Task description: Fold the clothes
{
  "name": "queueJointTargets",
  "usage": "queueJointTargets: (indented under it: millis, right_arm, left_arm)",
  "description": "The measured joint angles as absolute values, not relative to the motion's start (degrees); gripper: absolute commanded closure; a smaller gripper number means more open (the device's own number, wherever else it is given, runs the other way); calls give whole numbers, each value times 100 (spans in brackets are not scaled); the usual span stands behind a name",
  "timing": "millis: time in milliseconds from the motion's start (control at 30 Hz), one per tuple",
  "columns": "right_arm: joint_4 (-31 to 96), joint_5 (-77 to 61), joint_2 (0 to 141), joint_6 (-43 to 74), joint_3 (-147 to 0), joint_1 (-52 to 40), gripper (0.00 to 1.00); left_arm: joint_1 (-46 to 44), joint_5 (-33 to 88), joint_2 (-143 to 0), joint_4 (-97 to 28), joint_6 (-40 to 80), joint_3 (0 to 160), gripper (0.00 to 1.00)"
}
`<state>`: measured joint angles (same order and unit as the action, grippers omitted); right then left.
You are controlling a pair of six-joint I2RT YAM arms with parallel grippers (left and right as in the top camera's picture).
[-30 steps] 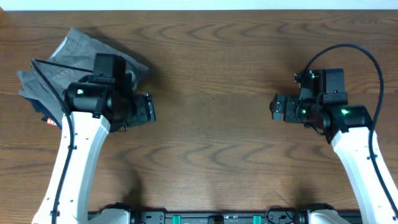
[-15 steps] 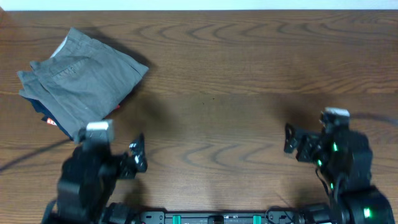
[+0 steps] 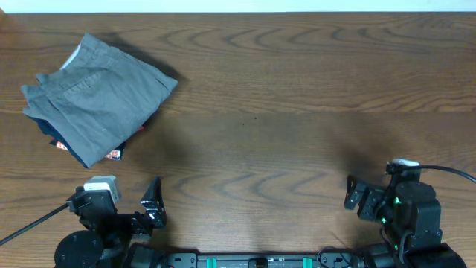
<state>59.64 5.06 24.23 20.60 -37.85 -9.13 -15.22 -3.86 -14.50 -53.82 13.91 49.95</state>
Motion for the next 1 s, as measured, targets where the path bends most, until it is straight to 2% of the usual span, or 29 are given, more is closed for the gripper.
queueJointTargets:
  millis: [500,833,1000]
  right_arm:
    - [6316,523,2324,2058,-3730,-913,1]
    - [4121,548,670,1437,-2449,-913,1]
    - [2340,558,110,1011,-1413,-913,1]
  left_arm:
    - [-1522,-386,-1450,-5380,1391,4995,2]
    - [-1522,-388,-1450,-5384,1391,4989,2]
    - [-1522,-388,-1450,-5387,1391,4984,2]
